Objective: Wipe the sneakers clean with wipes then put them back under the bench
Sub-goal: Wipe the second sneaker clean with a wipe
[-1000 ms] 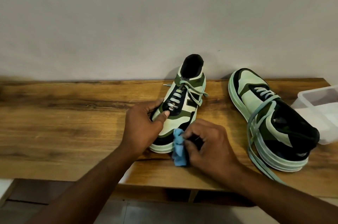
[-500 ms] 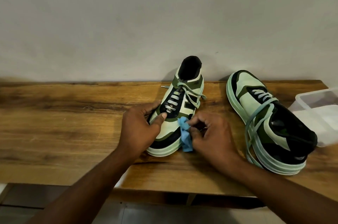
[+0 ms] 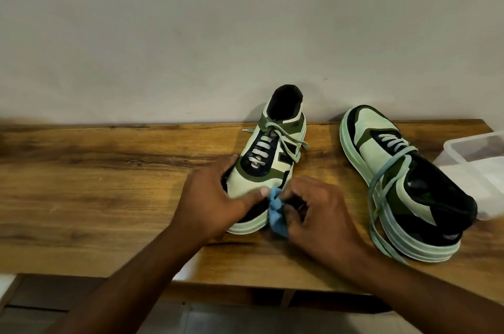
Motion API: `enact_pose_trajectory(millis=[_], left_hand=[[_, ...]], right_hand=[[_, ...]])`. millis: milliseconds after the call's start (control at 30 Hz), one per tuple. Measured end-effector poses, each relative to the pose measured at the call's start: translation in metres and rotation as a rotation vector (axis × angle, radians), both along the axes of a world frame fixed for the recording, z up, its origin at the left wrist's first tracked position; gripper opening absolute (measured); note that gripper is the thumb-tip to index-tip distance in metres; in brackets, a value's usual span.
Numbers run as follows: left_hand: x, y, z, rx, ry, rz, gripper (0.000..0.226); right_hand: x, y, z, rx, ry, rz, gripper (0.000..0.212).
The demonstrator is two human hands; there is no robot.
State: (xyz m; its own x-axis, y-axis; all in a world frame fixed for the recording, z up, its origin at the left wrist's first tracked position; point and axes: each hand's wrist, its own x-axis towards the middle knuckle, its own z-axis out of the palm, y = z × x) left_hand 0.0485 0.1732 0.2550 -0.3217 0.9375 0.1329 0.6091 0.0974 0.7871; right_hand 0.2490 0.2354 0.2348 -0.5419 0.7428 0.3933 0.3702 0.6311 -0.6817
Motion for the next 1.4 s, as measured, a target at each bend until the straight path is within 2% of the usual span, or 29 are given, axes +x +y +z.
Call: enact_pose_trajectory(millis=[100,167,267,333,467,533,633,700,767,900,967,1033,1167,1233,1300,1400], left_hand=[[0.005,-0.016,0.008,-0.187,0.328,-0.009,0.127],[0.010,-0.018,0.010,-0.232,0.430,0.002,0.138],[0.008,-0.012,0.014,-0.199,0.393,0.007,0.121],[0.003,-0.010,0.017,-0.175,0.317,0.005,0.107],[-0.003,-0.009,0.017,-0.122,0.029,-0.004,0.078],[-0.008,-0.007,0.019,-0.122,-0.073,-0.030,0.081],[-0.018,-0.006,0.021,-0.149,-0.129,-0.091,0.097],[-0.025,-0.005,0.022,-0.168,-0.166,-0.119,0.094],[-0.031,-0.003,0.022,-0.180,-0.207,-0.115,0.090],[-0.033,-0.002,0.022,-0.192,-0.200,-0.118,0.086],[-0.032,-0.001,0.021,-0.179,-0.186,-0.124,0.083],[-0.031,-0.001,0.020,-0.162,-0.178,-0.118,0.078],[-0.032,-0.001,0.020,-0.159,-0.178,-0.135,0.068],[-0.034,0.000,0.020,-0.166,-0.172,-0.154,0.070],[-0.037,0.000,0.021,-0.161,-0.174,-0.170,0.073],[-0.034,0.001,0.024,-0.175,-0.160,-0.192,0.072]], right_hand=[[0.006,0.021,-0.002,-0.191,-0.046,-0.168,0.034],[0.007,0.027,-0.004,-0.224,-0.005,-0.211,0.025],[0.003,0.021,-0.002,-0.207,0.075,-0.168,0.024],[0.001,0.015,0.001,-0.066,0.087,-0.112,0.023],[-0.003,0.001,0.010,0.216,0.127,0.069,0.020],[-0.007,-0.007,0.012,0.279,0.157,0.122,0.020],[-0.008,-0.010,0.011,0.301,0.179,0.139,0.022],[-0.007,-0.007,0.012,0.313,0.174,0.126,0.022],[-0.003,0.002,0.013,0.293,0.157,0.051,0.025],[0.006,0.033,0.013,0.118,0.201,-0.183,0.026],[0.004,0.033,0.011,0.103,0.217,-0.205,0.024],[-0.002,0.020,0.011,0.141,0.215,-0.134,0.025],[-0.010,-0.006,0.010,0.257,0.188,0.136,0.025],[-0.008,-0.003,0.012,0.276,0.190,0.163,0.025],[-0.005,0.008,0.013,0.248,0.200,0.085,0.024],[0.000,0.036,0.017,0.152,0.206,-0.145,0.022]])
